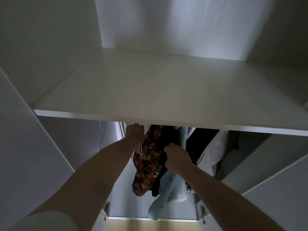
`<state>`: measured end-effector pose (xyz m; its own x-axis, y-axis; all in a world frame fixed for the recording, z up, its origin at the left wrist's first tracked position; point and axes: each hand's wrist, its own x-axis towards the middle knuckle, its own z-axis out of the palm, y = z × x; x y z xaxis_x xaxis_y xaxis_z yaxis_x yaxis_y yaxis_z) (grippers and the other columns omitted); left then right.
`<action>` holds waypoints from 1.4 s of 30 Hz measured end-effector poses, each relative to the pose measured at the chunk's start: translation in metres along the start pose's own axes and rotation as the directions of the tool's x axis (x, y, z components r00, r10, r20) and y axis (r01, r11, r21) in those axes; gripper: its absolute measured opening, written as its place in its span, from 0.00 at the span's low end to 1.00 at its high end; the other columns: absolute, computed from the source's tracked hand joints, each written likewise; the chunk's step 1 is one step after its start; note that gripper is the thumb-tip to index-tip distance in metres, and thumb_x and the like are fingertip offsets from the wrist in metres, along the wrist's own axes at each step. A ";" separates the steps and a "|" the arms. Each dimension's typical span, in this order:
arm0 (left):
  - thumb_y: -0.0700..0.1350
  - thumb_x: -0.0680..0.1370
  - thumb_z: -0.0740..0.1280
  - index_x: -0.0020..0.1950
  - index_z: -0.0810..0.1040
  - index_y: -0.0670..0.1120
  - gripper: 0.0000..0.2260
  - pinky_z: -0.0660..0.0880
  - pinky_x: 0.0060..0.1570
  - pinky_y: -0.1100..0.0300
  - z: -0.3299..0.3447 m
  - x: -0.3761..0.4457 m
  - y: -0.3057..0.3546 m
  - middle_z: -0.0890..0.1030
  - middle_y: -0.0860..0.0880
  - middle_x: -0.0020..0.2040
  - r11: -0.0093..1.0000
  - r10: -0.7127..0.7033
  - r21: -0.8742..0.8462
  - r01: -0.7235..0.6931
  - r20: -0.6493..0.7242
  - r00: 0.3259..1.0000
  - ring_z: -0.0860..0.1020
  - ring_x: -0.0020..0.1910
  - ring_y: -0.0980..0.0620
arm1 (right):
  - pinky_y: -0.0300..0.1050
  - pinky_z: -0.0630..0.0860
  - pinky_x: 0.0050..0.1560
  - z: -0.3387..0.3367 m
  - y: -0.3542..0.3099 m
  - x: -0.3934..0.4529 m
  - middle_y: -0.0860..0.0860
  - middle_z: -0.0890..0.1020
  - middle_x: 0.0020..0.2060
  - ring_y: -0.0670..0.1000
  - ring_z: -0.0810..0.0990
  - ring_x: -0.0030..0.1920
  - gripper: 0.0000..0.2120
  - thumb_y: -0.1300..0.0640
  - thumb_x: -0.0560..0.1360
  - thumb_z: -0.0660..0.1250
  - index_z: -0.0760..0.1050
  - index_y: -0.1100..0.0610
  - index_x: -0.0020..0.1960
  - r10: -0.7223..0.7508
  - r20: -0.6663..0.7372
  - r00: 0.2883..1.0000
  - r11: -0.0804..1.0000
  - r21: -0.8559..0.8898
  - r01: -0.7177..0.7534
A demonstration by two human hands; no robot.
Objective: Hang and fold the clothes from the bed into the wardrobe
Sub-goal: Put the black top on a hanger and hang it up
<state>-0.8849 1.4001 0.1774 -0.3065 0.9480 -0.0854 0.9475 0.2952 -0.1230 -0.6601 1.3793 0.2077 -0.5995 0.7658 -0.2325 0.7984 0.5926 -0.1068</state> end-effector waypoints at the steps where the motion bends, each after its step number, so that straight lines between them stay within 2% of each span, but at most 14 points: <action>1: 0.48 0.79 0.66 0.66 0.74 0.46 0.16 0.76 0.52 0.54 0.002 -0.002 -0.005 0.78 0.46 0.59 1.000 -0.008 -0.017 0.007 -0.027 1.000 0.80 0.57 0.45 | 0.49 0.78 0.56 -0.001 0.000 -0.002 0.50 0.73 0.61 0.54 0.76 0.59 0.20 0.59 0.75 0.64 0.73 0.54 0.67 0.030 -0.013 0.999 0.999 0.019 -0.029; 7: 0.43 0.80 0.64 0.67 0.75 0.47 0.15 0.79 0.46 0.54 0.014 -0.037 -0.032 0.80 0.47 0.58 0.978 0.012 -0.199 -0.062 -0.246 0.969 0.82 0.51 0.46 | 0.43 0.79 0.52 0.000 -0.014 0.001 0.49 0.82 0.59 0.51 0.81 0.57 0.23 0.56 0.75 0.62 0.74 0.51 0.70 0.135 -0.077 0.988 0.954 0.280 -0.109; 9: 0.43 0.80 0.65 0.73 0.72 0.50 0.20 0.80 0.45 0.54 0.016 -0.051 -0.037 0.82 0.49 0.55 0.951 -0.014 -0.297 -0.086 -0.319 0.948 0.83 0.49 0.48 | 0.40 0.78 0.54 0.003 -0.026 0.010 0.50 0.82 0.59 0.51 0.81 0.57 0.23 0.58 0.76 0.63 0.73 0.54 0.72 0.155 -0.068 0.986 0.888 0.447 -0.109; 11: 0.44 0.80 0.65 0.76 0.68 0.52 0.23 0.78 0.43 0.55 0.015 -0.061 -0.039 0.82 0.50 0.51 0.917 -0.046 -0.387 -0.094 -0.336 0.941 0.83 0.46 0.49 | 0.46 0.79 0.59 0.007 -0.035 0.022 0.53 0.82 0.61 0.54 0.81 0.59 0.21 0.59 0.78 0.64 0.74 0.57 0.71 0.165 -0.032 0.986 0.806 0.581 -0.116; 13: 0.46 0.81 0.65 0.77 0.64 0.52 0.24 0.78 0.43 0.55 0.016 -0.072 -0.040 0.83 0.52 0.48 0.848 -0.124 -0.527 -0.063 -0.313 0.942 0.82 0.45 0.50 | 0.53 0.80 0.60 0.010 -0.046 0.037 0.56 0.83 0.59 0.58 0.81 0.59 0.16 0.58 0.80 0.62 0.78 0.58 0.66 0.170 0.002 0.985 0.749 0.649 -0.131; 16: 0.50 0.81 0.68 0.70 0.74 0.50 0.18 0.79 0.45 0.57 0.018 -0.084 -0.046 0.84 0.54 0.47 0.657 -0.227 -0.754 -0.018 -0.220 0.949 0.82 0.41 0.53 | 0.37 0.79 0.47 0.013 -0.065 0.049 0.49 0.82 0.47 0.50 0.82 0.49 0.09 0.56 0.82 0.61 0.79 0.48 0.50 0.182 0.065 0.981 0.646 0.744 -0.169; 18: 0.52 0.81 0.69 0.59 0.82 0.47 0.11 0.77 0.49 0.59 0.016 -0.087 -0.049 0.85 0.52 0.48 0.549 -0.238 -0.836 0.018 -0.136 0.962 0.81 0.43 0.54 | 0.34 0.76 0.38 0.016 -0.075 0.053 0.45 0.79 0.41 0.43 0.77 0.39 0.12 0.54 0.82 0.62 0.74 0.43 0.42 0.192 0.092 0.977 0.567 0.802 -0.187; 20: 0.52 0.82 0.68 0.52 0.85 0.45 0.12 0.75 0.48 0.60 0.012 -0.090 -0.052 0.85 0.51 0.47 0.478 -0.202 -0.876 0.056 -0.049 0.978 0.81 0.46 0.54 | 0.36 0.75 0.38 0.017 -0.083 0.055 0.45 0.79 0.43 0.42 0.76 0.39 0.10 0.53 0.81 0.64 0.75 0.43 0.42 0.197 0.120 0.973 0.461 0.864 -0.200; 25: 0.47 0.81 0.68 0.51 0.85 0.41 0.10 0.73 0.29 0.62 0.009 -0.100 -0.056 0.85 0.41 0.45 0.196 -0.158 -0.967 0.161 0.131 0.979 0.77 0.33 0.53 | 0.30 0.71 0.29 0.011 -0.098 0.062 0.48 0.79 0.39 0.40 0.77 0.30 0.09 0.59 0.84 0.63 0.77 0.55 0.46 0.146 0.256 0.956 0.133 0.952 -0.275; 28: 0.45 0.80 0.70 0.51 0.85 0.40 0.09 0.75 0.33 0.58 0.008 -0.104 -0.059 0.84 0.36 0.46 0.120 -0.131 -0.982 0.143 0.127 0.983 0.77 0.34 0.50 | 0.36 0.74 0.39 0.011 -0.104 0.060 0.49 0.83 0.42 0.45 0.79 0.39 0.09 0.53 0.82 0.67 0.82 0.59 0.53 0.140 0.272 0.952 0.115 0.951 -0.288; 31: 0.46 0.79 0.71 0.47 0.85 0.42 0.08 0.77 0.35 0.57 0.007 -0.105 -0.060 0.82 0.45 0.34 0.098 -0.111 -0.986 0.136 0.125 0.986 0.78 0.33 0.50 | 0.36 0.74 0.39 0.013 -0.105 0.062 0.48 0.82 0.40 0.43 0.78 0.37 0.07 0.55 0.81 0.67 0.82 0.57 0.49 0.108 0.255 0.961 0.110 0.957 -0.267; 34: 0.47 0.79 0.72 0.43 0.84 0.46 0.08 0.80 0.38 0.52 0.009 -0.105 -0.063 0.83 0.49 0.33 0.122 -0.125 -0.985 0.122 0.107 0.986 0.80 0.32 0.49 | 0.42 0.74 0.51 0.012 -0.108 0.062 0.51 0.84 0.45 0.47 0.82 0.47 0.06 0.59 0.82 0.66 0.81 0.60 0.52 0.075 0.226 0.971 0.111 0.966 -0.234; 37: 0.48 0.81 0.70 0.45 0.84 0.48 0.07 0.82 0.41 0.52 0.011 -0.105 -0.067 0.86 0.51 0.40 0.220 -0.180 -0.968 0.122 0.083 0.980 0.83 0.35 0.50 | 0.41 0.77 0.39 0.011 -0.109 0.060 0.54 0.84 0.40 0.50 0.84 0.41 0.07 0.58 0.79 0.70 0.83 0.62 0.52 0.195 0.086 0.977 0.182 0.976 -0.122; 42: 0.48 0.81 0.68 0.46 0.86 0.47 0.09 0.76 0.40 0.63 0.010 -0.104 -0.073 0.85 0.53 0.38 0.375 -0.230 -0.916 0.142 0.057 0.971 0.83 0.37 0.54 | 0.35 0.73 0.26 0.005 -0.108 0.047 0.52 0.76 0.34 0.40 0.76 0.23 0.09 0.65 0.82 0.64 0.76 0.62 0.43 0.299 0.026 0.954 0.114 0.992 -0.063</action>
<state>-0.9235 1.2783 0.1854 -0.5210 0.8463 -0.1109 0.3954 0.3544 0.8474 -0.7741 1.3495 0.2033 -0.3322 0.9010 -0.2791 0.1842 -0.2283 -0.9560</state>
